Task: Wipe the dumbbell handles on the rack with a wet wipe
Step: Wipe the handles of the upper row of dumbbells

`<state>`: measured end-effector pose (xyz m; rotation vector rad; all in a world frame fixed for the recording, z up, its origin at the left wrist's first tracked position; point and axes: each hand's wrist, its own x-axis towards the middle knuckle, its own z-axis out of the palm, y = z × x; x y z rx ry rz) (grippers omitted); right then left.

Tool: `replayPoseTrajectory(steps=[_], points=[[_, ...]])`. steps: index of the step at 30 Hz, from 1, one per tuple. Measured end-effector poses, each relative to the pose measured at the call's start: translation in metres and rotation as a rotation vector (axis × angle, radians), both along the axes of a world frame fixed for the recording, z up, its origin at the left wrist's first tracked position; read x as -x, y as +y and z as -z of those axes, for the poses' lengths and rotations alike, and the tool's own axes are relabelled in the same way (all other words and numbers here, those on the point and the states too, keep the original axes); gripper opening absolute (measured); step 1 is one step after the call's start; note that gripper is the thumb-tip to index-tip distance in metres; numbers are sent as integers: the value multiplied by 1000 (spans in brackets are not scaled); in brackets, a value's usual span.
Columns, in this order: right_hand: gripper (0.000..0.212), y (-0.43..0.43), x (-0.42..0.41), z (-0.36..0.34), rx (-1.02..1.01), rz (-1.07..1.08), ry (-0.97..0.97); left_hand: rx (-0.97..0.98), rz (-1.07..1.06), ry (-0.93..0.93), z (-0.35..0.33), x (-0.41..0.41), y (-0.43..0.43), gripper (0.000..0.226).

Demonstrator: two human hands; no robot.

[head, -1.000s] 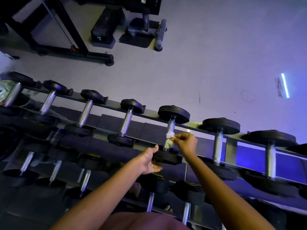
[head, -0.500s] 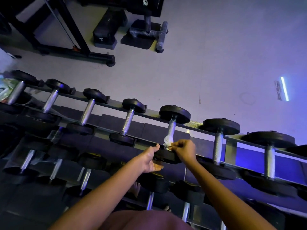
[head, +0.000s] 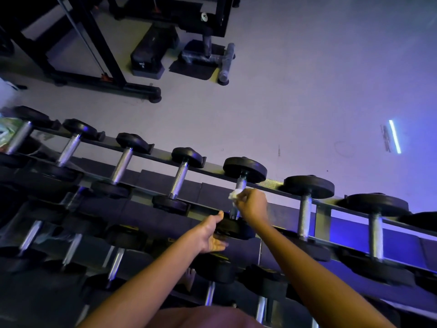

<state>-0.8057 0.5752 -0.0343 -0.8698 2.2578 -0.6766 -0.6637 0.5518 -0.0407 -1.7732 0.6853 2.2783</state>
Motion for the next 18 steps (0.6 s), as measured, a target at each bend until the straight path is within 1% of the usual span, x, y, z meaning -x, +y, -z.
replayPoseTrajectory(steps=[2,5,7,8,10,13,16,18], points=[[14,11,-10,4,-59,-66,20,4,-4,2,0,0,1,68],[12,17,-13,2,-82,-46,-33,3,7,1,0,-1,1,67],[9,9,-8,-5,-38,-29,-67,6,21,0,-4,-1,0,67],[12,2,-4,-10,-8,-22,-63,6,24,0,-6,-2,0,67],[17,-16,3,-22,44,-8,18,8,36,-6,-9,-2,-1,69],[17,-35,11,-29,81,1,110,9,25,-13,-10,-3,1,70],[15,-34,12,-22,33,-25,121,9,18,-1,-9,-3,2,70],[8,-24,9,-19,-29,-55,92,15,24,7,-8,-3,3,70]])
